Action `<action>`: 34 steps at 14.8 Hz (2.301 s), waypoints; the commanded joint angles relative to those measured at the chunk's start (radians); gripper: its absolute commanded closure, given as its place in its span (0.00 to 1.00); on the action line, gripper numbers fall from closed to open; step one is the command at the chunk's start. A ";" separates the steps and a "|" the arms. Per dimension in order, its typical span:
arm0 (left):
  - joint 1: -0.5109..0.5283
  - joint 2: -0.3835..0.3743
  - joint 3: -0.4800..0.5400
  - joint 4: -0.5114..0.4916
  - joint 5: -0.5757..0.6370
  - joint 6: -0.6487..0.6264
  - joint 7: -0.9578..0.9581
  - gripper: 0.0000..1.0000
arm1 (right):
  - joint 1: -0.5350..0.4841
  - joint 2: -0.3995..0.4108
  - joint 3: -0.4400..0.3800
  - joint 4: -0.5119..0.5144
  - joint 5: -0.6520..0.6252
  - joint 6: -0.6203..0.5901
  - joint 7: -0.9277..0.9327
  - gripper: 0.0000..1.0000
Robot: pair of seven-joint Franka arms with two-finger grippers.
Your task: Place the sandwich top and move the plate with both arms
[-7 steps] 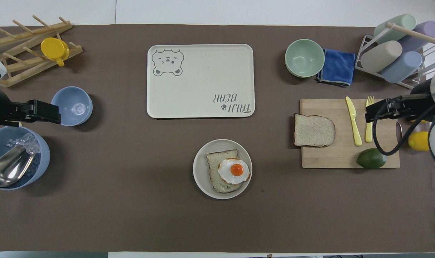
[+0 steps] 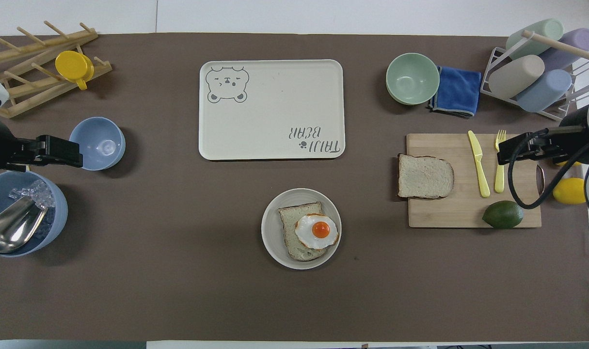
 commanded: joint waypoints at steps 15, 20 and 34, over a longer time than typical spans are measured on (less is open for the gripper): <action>0.012 0.003 -0.008 0.005 0.007 -0.012 0.008 0.00 | 0.283 0.244 0.020 -0.013 -0.378 0.133 0.344 0.00; 0.012 0.003 -0.008 0.005 0.007 -0.012 0.008 0.00 | 0.404 0.422 0.022 -0.009 -0.495 0.168 0.699 0.00; 0.012 0.003 -0.008 0.005 0.007 -0.012 0.008 0.00 | 0.374 0.392 0.022 -0.229 -0.500 0.307 0.775 0.03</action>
